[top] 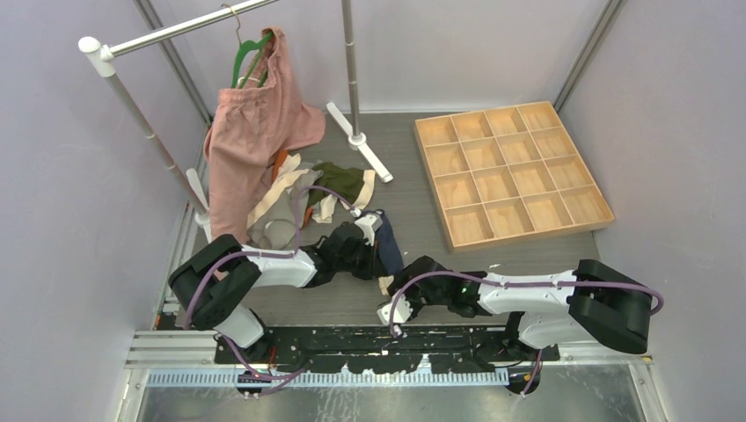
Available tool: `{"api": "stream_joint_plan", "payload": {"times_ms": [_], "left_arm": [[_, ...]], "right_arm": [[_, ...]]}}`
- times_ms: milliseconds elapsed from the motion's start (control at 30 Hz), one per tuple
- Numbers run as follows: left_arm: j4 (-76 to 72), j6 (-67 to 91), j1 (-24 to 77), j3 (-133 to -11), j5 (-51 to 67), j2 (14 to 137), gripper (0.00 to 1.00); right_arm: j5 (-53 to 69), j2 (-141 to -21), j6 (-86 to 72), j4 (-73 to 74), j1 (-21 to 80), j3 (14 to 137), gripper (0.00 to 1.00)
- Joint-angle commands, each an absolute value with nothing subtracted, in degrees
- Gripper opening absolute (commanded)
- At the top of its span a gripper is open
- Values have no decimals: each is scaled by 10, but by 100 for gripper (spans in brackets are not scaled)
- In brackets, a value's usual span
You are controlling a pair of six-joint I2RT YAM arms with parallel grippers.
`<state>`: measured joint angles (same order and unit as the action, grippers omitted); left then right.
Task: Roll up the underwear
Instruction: Roll the underwear to the center of the board.
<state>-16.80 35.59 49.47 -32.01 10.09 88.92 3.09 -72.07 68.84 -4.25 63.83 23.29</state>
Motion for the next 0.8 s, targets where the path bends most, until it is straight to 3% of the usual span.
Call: {"api": "stream_joint_plan", "payload": {"times_ms": [0,400,767], "left_arm": [[-77,341,495,-296,71,923,1],[-77,341,495,-295,69,924,1],[-76,342,495,-291,70,920,1]], "right_arm": [[30,-738,681,-34,641,220,48],[36,-707,630,-20,641,239,12],[69,-722,506,56,634,307,1]]}}
